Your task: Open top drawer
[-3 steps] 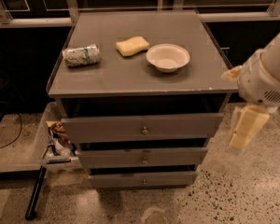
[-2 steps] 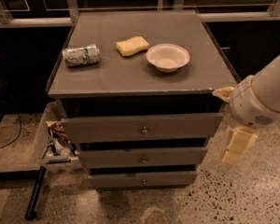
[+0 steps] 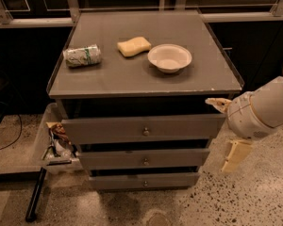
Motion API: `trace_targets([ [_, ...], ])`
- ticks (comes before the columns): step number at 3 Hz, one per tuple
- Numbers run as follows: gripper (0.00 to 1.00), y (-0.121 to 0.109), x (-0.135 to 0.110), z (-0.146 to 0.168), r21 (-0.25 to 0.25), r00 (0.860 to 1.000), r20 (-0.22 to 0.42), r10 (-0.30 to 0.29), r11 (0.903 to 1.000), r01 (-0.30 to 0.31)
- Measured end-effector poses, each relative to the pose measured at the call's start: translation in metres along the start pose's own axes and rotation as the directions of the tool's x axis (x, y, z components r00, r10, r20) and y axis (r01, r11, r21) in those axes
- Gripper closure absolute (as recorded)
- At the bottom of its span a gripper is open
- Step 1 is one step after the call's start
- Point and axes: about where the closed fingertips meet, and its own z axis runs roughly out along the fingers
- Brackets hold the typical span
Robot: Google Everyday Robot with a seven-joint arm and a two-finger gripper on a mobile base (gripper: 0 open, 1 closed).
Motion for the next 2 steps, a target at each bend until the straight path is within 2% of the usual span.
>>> trace_targets([
  [1,0.00,0.000,0.000,0.000,0.000,1.000,0.000,0.000,1.0000,0.000],
  [2,0.00,-0.009,0.003,0.018,0.008,1.000,0.009,-0.017,0.9998,0.017],
])
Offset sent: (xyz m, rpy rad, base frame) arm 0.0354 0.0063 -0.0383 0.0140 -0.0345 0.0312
